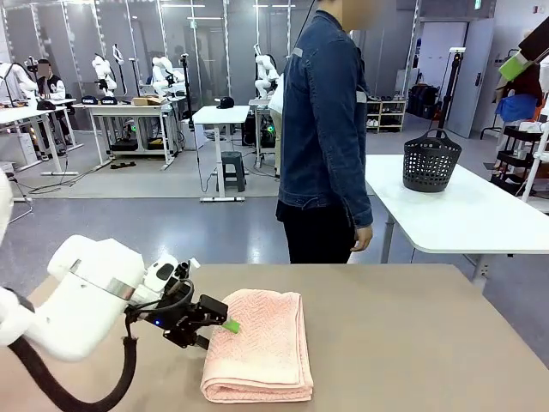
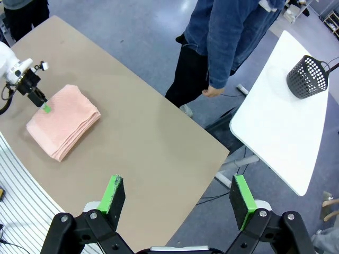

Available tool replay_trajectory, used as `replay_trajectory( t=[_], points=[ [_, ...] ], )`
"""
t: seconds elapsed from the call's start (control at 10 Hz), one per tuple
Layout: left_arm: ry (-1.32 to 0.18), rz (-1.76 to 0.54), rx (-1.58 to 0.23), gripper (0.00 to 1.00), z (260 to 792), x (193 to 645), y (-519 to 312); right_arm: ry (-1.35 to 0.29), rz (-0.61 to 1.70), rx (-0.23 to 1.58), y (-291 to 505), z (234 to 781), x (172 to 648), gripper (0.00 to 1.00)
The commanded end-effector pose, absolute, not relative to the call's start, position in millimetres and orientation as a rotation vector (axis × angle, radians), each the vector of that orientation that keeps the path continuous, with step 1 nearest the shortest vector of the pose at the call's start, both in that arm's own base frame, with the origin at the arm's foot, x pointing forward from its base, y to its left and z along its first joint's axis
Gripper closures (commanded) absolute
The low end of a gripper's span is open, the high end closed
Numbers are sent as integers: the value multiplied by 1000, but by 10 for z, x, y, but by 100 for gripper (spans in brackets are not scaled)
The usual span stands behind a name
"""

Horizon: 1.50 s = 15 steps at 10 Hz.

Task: Fold the towel.
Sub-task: Pick up the 100 cm Hotel Towel and place it on the left side of the table.

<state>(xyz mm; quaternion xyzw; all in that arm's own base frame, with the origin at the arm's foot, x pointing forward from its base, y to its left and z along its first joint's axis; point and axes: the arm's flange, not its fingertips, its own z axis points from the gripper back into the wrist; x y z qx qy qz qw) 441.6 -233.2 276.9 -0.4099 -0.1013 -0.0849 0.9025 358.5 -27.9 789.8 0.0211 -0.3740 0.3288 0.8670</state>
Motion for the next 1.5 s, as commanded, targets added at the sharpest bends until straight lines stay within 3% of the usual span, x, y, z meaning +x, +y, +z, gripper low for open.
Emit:
replay_trajectory(
  t=[0.0, 0.3, 0.4, 0.5, 0.6, 0.8, 1.4],
  points=[
    [-228, -200, -948, 0, 2597, 4507, -2417, -779, 697, 39, -290, 7904, 3575, 0],
    [-185, -212, -936, 86, 2536, 4541, -2462, -779, 697, 39, -290, 7904, 3575, 0],
    [-186, -210, -943, 100, 2542, 4552, -2455, -779, 697, 39, -290, 7904, 3575, 0],
    [-190, -211, -943, 100, 2562, 4547, -2446, -779, 697, 39, -290, 7904, 3575, 0],
    [-194, -214, -946, 86, 2575, 4535, -2422, -779, 697, 39, -290, 7904, 3575, 0],
    [-188, -212, -957, 100, 2571, 4537, -2351, -779, 697, 39, -290, 7904, 3575, 0],
    [-165, -258, -922, 100, 2662, 4674, -2379, -779, 697, 39, -290, 7904, 3575, 0]
  ],
)
